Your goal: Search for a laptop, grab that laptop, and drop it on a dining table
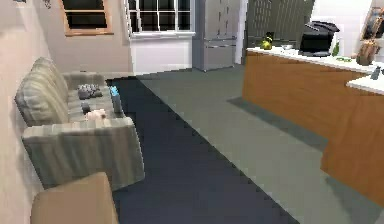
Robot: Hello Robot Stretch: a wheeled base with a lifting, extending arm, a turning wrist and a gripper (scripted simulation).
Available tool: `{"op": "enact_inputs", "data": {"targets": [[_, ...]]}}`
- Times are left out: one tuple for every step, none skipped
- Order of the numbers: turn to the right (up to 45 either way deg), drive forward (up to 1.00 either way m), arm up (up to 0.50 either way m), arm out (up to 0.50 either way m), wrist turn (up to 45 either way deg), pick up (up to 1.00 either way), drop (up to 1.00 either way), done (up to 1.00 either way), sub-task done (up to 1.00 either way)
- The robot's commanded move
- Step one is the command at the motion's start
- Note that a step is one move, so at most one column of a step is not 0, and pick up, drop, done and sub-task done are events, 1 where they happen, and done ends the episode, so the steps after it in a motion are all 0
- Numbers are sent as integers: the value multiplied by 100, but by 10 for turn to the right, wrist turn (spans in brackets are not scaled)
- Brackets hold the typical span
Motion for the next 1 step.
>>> {"op": "enact_inputs", "data": {"targets": [[450, 0, 0, 0, 0, 0, 0, 0, 0]]}}
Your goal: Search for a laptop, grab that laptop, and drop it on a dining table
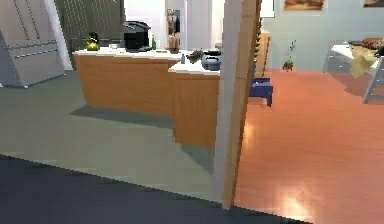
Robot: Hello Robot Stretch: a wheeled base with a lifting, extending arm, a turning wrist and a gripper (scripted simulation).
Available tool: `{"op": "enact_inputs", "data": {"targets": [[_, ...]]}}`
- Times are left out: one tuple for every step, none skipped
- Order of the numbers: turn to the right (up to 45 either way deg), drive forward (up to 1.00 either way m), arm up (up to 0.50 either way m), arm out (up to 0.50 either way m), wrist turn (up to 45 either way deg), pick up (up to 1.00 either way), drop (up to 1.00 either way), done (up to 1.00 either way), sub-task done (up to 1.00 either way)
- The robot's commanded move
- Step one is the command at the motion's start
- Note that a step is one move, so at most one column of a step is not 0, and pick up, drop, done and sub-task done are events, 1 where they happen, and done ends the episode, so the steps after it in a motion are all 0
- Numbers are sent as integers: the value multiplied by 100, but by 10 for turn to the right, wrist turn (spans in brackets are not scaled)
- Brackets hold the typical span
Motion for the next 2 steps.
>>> {"op": "enact_inputs", "data": {"targets": [[120, 0, 0, 0, 0, 0, 0, 0, 0], [30, 0, 0, 0, 0, 0, 0, 0, 0]]}}
